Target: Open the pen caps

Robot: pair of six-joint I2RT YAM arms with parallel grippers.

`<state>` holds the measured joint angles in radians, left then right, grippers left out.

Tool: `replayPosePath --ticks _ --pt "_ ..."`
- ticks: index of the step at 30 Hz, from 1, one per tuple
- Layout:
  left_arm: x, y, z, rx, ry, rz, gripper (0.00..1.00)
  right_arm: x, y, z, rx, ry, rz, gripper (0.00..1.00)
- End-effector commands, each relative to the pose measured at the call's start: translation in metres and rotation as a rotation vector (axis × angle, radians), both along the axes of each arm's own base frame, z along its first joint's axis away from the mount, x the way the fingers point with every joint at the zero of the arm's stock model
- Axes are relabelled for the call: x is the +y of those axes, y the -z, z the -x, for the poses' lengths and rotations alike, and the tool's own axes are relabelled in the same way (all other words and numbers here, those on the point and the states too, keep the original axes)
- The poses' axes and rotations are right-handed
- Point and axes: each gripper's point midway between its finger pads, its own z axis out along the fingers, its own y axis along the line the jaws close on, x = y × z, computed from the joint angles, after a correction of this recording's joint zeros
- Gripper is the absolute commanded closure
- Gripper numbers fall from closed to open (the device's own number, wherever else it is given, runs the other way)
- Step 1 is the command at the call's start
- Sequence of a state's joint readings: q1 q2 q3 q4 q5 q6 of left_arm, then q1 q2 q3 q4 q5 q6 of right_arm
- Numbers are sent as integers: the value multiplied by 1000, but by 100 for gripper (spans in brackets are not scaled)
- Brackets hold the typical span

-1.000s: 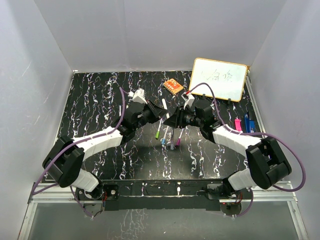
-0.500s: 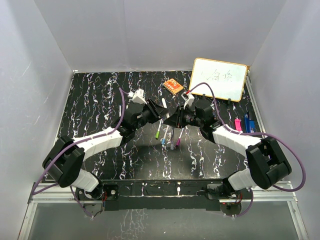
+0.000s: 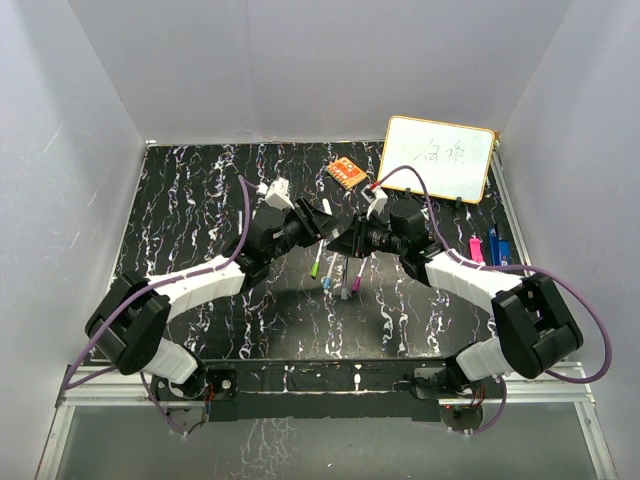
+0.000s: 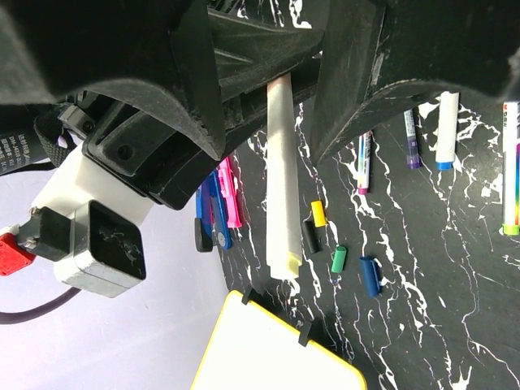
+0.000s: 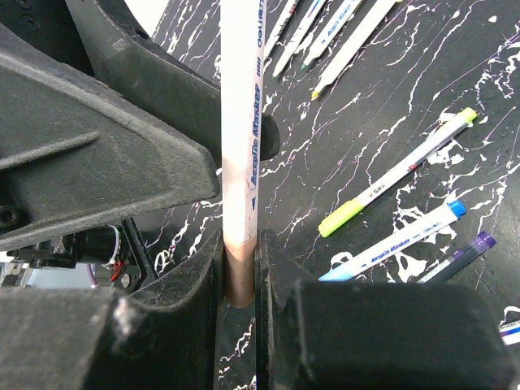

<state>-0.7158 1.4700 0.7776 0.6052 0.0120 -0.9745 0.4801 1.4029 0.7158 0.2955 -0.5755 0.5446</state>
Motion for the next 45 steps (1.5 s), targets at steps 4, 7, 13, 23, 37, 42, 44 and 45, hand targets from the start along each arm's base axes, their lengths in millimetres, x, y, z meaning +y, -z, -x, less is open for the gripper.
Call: replayPosePath --ticks 4,7,13,23,37,42,44,45 --pt "-10 -25 -11 -71 22 34 56 2 -20 8 -87 -42 -27 100" --pt "-12 -25 -12 -71 24 48 57 2 -22 11 -92 -52 -30 100" --pt "-14 -29 -14 -81 27 58 70 2 -20 13 -90 -62 -28 100" --pt "-4 -31 -18 -90 -22 53 100 1 -13 13 -70 -54 -14 100" --pt "96 -60 -81 -193 -315 -141 100 9 19 36 8 -150 51 100" --pt "129 -69 -116 -216 -398 -189 100 12 19 44 11 -175 66 100" --pt "136 -73 -127 -225 -409 -187 100 12 20 46 8 -174 70 100" --pt "139 -76 -132 -231 -416 -180 100 12 21 46 8 -173 73 100"
